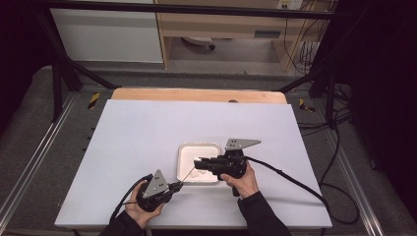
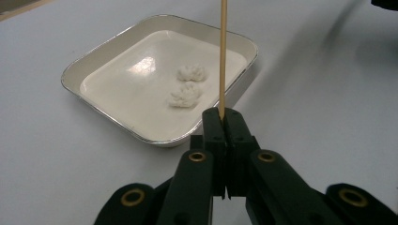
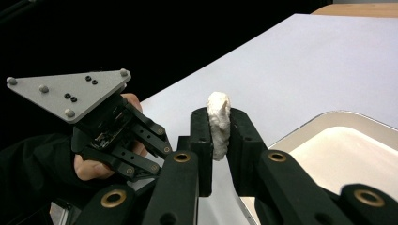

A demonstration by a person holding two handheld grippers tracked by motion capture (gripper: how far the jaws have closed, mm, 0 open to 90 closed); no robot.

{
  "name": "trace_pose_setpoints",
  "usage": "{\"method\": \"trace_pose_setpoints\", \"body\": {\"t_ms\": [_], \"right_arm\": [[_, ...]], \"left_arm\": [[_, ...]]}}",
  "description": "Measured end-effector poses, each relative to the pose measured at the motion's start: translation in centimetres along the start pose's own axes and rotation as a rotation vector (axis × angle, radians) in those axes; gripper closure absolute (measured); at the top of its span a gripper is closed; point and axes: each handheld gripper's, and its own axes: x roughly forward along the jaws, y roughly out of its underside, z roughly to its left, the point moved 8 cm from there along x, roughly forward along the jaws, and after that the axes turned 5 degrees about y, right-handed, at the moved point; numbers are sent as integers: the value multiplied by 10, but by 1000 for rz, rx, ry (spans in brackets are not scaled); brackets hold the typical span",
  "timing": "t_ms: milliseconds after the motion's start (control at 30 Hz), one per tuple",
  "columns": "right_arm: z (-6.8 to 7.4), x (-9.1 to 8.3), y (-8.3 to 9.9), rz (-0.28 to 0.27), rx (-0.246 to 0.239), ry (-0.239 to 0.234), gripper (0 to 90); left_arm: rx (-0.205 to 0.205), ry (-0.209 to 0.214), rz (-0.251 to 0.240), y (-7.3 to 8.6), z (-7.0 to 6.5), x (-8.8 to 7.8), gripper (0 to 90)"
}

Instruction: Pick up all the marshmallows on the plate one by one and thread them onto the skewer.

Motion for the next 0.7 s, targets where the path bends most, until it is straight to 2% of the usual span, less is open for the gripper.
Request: {"method": "trace_pose_setpoints", "body": {"t_ms": [167, 533, 567, 600, 633, 667, 700], "right_arm": [[1, 0, 1, 4, 2, -1, 821], [0, 2, 6, 18, 4, -1, 823], [0, 3, 7, 23, 6, -2, 822], [1, 4, 9, 30, 7, -8, 820], [5, 11, 19, 100, -1, -38, 816], [10, 20, 27, 114, 13, -68, 817], [14, 28, 31, 114, -13, -57, 816]], "left_arm": [[-17, 5, -12, -1, 0, -2, 895], [-11, 2, -12, -2, -1, -2, 895], [-14, 8, -23, -3, -1, -2, 895], [-28, 40, -97, -13, -4, -6, 895], [14, 14, -96, -21, -6, -8, 895], [56, -34, -81, -25, -6, -6, 895], [29, -36, -73, -23, -4, -3, 895]]}}
